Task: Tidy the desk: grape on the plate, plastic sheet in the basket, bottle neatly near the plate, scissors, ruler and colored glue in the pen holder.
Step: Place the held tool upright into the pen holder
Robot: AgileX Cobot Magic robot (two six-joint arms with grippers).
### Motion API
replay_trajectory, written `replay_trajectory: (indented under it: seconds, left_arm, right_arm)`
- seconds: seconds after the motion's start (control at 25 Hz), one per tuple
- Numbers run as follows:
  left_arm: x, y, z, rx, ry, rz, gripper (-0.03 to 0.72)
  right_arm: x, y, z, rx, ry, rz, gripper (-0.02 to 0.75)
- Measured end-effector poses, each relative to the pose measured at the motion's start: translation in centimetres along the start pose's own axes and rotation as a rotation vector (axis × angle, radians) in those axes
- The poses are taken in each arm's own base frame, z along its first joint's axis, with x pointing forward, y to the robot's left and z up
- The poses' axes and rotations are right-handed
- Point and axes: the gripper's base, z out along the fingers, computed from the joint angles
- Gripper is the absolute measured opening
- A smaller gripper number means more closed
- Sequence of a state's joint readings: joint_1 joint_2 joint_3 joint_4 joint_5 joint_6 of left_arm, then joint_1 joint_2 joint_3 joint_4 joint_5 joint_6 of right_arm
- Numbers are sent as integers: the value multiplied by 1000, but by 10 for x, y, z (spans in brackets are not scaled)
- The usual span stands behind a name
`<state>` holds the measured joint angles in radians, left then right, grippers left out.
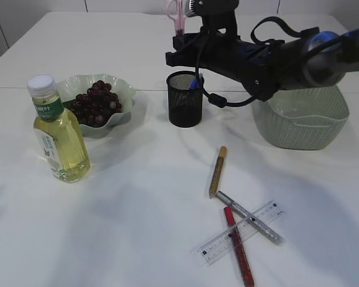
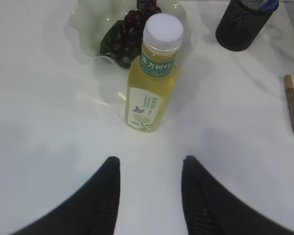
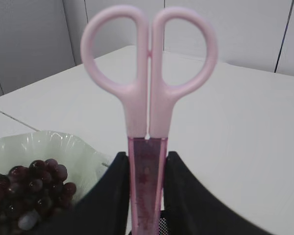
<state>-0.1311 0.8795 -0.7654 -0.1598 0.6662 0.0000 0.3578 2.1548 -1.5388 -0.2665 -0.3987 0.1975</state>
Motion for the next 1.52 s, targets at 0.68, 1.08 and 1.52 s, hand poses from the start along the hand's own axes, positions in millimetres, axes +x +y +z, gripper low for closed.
replay_trajectory:
  seconds: [0.68,1.08,1.52]
  left_arm:
    - [-2,0,0,-5,-27,6,309]
    - [-2,1,0,-6,-27,7,309]
    - [-2,1,0,-7,-27,9,309]
  right_arm:
    - [40,-1,27,-1,57,2,181]
    - [42,-1,28,1,76,-13,181]
    - [42,-2,28,2,79,-27,181]
